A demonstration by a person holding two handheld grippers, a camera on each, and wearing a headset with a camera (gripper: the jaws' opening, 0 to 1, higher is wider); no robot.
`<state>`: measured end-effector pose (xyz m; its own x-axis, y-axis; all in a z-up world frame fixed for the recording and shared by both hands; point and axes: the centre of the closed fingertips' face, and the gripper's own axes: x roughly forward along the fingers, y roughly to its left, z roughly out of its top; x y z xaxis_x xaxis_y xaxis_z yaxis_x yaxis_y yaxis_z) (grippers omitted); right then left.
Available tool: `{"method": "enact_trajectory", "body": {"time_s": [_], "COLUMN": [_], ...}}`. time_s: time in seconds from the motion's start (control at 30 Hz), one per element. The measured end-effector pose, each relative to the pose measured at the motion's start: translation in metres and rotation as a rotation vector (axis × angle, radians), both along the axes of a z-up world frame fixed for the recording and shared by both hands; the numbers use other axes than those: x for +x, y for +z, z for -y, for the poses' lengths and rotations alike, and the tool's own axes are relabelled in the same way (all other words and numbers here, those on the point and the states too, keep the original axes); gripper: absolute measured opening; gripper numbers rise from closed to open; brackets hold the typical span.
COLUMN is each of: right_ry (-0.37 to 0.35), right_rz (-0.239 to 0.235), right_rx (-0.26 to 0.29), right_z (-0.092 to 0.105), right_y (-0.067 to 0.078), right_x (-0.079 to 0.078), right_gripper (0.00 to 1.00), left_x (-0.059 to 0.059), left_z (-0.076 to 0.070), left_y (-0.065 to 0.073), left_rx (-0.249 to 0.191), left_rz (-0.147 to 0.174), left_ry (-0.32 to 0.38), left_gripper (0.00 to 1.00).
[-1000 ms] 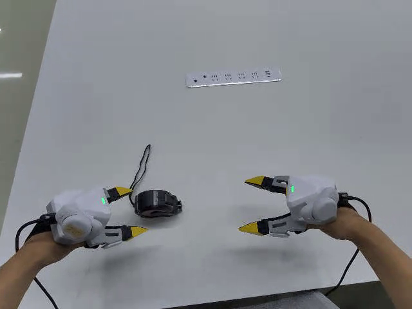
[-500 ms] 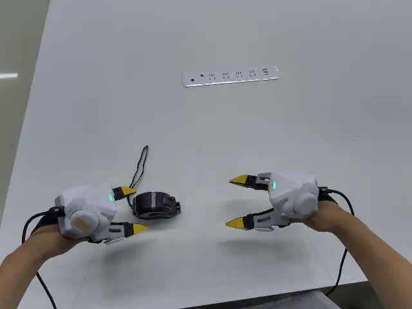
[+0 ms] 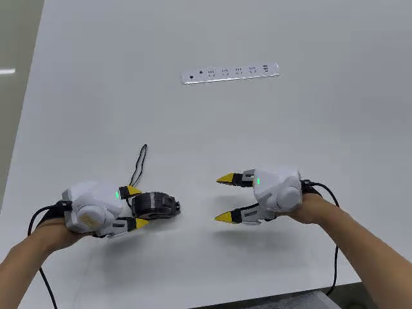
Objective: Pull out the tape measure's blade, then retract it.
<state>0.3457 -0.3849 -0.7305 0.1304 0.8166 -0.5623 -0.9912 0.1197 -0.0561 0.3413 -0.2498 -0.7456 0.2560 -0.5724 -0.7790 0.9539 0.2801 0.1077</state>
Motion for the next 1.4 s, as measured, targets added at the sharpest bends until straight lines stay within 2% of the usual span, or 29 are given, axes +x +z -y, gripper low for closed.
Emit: {"method": "enact_trajectory", "body": {"time_s": [0.57,0.83,1.0,1.2,1.4], "right_ry": [0.053,0.079,0.106,0.102,0.127], "right_rz": [-0.022,-0.046,-0.048,-0.051,-0.067], "right_rx": [-0.012,-0.004,-0.008,-0.007,-0.019], "right_z": [-0.031,-0.049,-0.059,-0.068,-0.076], "right_y": [-0.014,-0.021,-0.027,-0.03,-0.037], "right_x": [0.005,0.004,0.001,0.004,-0.003], "right_gripper": [0.42,0.4,0.35,0.27,0.27], "left_x": [0.002,0.001,0.001,0.002,0.002], "left_z": [0.003,0.003,0.003,0.001,0.001], "left_y": [-0.01,-0.011,-0.011,-0.011,-0.011], "left_rx": [0.041,0.032,0.04,0.038,0.028], "left_rz": [-0.022,-0.036,-0.039,-0.044,-0.048], "left_ry": [-0.051,-0.036,-0.032,-0.031,-0.036], "left_gripper": [0.3,0.29,0.28,0.28,0.27]}}
